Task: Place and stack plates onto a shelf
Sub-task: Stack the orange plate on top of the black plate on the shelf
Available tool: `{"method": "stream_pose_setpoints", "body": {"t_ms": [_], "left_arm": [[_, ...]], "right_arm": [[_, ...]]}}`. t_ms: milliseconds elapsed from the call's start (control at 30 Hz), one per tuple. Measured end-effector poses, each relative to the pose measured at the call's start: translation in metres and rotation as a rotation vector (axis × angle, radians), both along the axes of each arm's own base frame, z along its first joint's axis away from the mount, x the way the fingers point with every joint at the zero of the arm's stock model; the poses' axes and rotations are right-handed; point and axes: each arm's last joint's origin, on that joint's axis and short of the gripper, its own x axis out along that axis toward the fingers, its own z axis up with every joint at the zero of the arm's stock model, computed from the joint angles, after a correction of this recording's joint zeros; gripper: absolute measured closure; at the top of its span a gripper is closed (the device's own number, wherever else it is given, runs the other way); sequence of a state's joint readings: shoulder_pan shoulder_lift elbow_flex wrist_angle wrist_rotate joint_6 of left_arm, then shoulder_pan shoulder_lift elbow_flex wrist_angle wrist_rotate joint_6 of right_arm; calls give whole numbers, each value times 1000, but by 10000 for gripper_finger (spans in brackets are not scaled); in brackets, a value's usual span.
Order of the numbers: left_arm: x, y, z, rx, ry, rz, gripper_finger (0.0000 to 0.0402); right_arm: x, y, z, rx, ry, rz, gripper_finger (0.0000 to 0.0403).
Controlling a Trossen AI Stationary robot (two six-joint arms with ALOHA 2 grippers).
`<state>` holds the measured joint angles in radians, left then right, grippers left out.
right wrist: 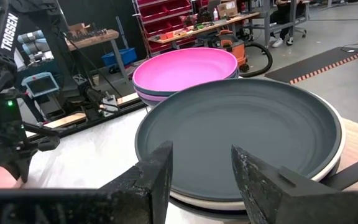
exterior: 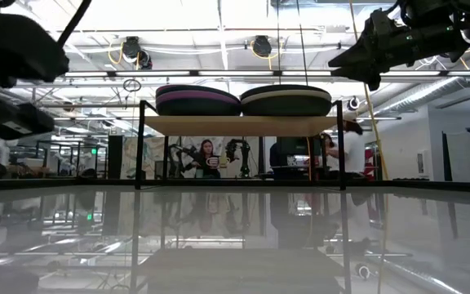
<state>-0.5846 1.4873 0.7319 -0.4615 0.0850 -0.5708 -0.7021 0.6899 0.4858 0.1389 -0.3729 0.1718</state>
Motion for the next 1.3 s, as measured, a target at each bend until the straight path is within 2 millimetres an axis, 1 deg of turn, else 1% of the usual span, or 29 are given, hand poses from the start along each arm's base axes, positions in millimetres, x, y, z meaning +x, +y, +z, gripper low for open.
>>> {"method": "stream_pose_setpoints", "body": {"t_ms": [167, 367, 533, 733, 833, 967, 1033, 1100, 1200, 1300], "left_arm": [[3, 9, 12, 3, -76, 48, 390], [12, 28, 35, 7, -243, 162, 391], [22, 51, 58, 0, -425, 280, 391], [38, 83, 84, -36, -655, 397, 391], [44, 98, 94, -51, -756, 441, 391], [49, 117, 106, -101, -862, 437, 391], [52, 127, 116, -100, -879, 440, 391], [55, 137, 129, -76, -896, 454, 391], [57, 153, 157, -19, -926, 466, 391], [56, 171, 184, 47, -948, 484, 391]], "right_arm": [[-1, 1, 1, -5, -6, 0, 259], [-7, 6, 7, -35, -39, 3, 259], [-14, 12, 11, -49, -47, 5, 259], [-21, 18, 7, -30, -19, 6, 259], [-25, 22, -1, -34, -20, 6, 259], [-31, 26, -17, -41, -41, 2, 259], [-33, 28, -26, -45, -72, 0, 259], [-35, 30, -35, -49, -118, -2, 259], [-37, 32, -49, -54, -192, 0, 259], [-39, 33, -59, -64, -261, 4, 259]]}}
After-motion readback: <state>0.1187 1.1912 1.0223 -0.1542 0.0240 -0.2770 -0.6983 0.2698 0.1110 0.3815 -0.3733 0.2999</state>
